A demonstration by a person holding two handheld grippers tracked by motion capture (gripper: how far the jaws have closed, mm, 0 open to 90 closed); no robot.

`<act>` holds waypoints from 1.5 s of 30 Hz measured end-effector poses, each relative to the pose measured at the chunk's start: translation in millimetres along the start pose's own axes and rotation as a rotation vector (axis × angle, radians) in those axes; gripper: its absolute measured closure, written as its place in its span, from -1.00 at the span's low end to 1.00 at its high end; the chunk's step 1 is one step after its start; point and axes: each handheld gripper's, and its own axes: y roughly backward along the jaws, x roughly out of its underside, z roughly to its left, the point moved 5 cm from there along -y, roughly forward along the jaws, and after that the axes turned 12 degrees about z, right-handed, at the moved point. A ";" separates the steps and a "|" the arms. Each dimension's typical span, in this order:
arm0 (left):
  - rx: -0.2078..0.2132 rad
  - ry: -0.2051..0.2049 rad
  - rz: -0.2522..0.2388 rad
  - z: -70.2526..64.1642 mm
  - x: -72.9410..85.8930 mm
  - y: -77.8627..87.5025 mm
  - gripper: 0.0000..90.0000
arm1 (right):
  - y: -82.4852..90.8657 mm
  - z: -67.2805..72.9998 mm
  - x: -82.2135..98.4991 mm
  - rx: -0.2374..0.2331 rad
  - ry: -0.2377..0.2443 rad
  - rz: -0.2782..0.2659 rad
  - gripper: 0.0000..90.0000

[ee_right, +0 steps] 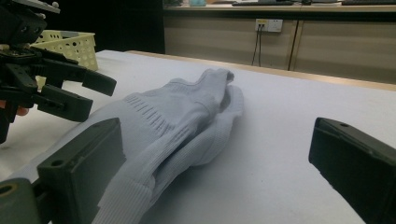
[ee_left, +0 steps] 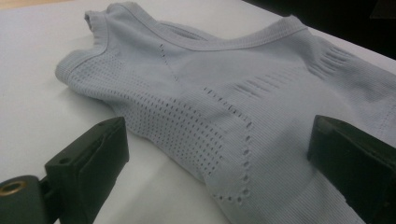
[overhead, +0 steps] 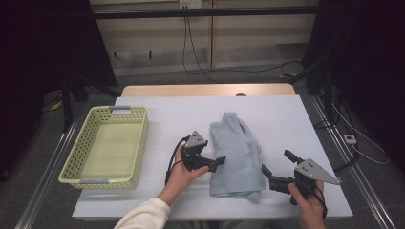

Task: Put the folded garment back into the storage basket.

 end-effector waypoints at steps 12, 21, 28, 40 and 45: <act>-0.034 0.016 0.089 -1.7 8.4 -9.9 -0.88 | -0.6 0.3 0.0 -0.001 0.000 0.001 -0.93; -0.045 0.015 0.117 -2.5 10.8 -13.9 -0.84 | -0.3 0.4 0.1 -0.004 -0.002 0.000 -0.93; -0.023 0.049 0.170 -4.4 12.9 -17.2 -0.65 | -0.3 0.5 -0.1 -0.005 -0.003 -0.001 -0.93; -0.011 0.124 0.191 -10.5 13.8 -16.8 -0.45 | -1.5 1.4 -0.3 -0.008 -0.007 0.002 -0.93; 0.004 0.162 0.202 -14.2 12.8 -16.0 -0.23 | -2.3 1.4 -0.3 -0.008 -0.005 0.002 -0.93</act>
